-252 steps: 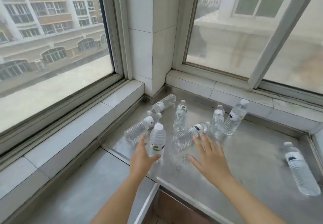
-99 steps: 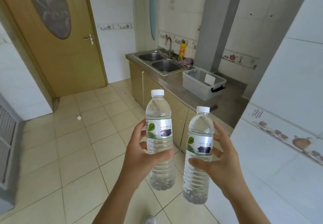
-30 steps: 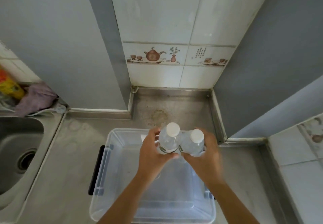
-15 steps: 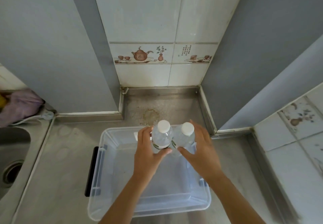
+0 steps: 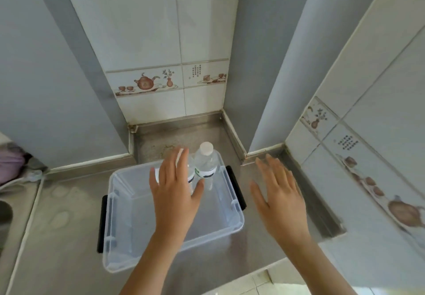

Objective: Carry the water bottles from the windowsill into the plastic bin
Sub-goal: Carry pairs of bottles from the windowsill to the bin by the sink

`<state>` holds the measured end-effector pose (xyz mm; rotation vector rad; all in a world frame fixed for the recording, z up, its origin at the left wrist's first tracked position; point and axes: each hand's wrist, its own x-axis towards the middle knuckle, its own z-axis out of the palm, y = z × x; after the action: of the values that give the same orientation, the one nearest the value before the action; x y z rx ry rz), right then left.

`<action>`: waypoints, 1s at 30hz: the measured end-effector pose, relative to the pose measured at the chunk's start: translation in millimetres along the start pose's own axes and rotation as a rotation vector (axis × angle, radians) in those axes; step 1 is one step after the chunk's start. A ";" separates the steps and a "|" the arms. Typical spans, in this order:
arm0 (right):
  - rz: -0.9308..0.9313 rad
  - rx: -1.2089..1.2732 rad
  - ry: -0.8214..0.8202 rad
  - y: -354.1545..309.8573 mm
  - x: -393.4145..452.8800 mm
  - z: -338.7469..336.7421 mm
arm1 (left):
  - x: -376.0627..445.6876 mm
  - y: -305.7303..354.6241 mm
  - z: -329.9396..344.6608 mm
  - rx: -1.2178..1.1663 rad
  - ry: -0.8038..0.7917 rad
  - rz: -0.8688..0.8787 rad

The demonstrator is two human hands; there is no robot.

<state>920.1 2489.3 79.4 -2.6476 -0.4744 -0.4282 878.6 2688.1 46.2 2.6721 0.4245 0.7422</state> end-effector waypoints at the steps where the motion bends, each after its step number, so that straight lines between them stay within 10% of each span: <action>1: 0.006 -0.020 0.041 4.4 -8.4 -9.4 | -4.6 10.9 -4.9 0.024 0.018 0.047; 30: 0.988 -0.452 0.339 208.6 -446.6 -281.7 | -313.2 422.0 -10.9 -0.368 -0.381 1.133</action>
<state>539.0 2068.6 89.9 -2.7083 1.1052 -0.6666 697.4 2196.0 82.6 2.4176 -1.2724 0.4458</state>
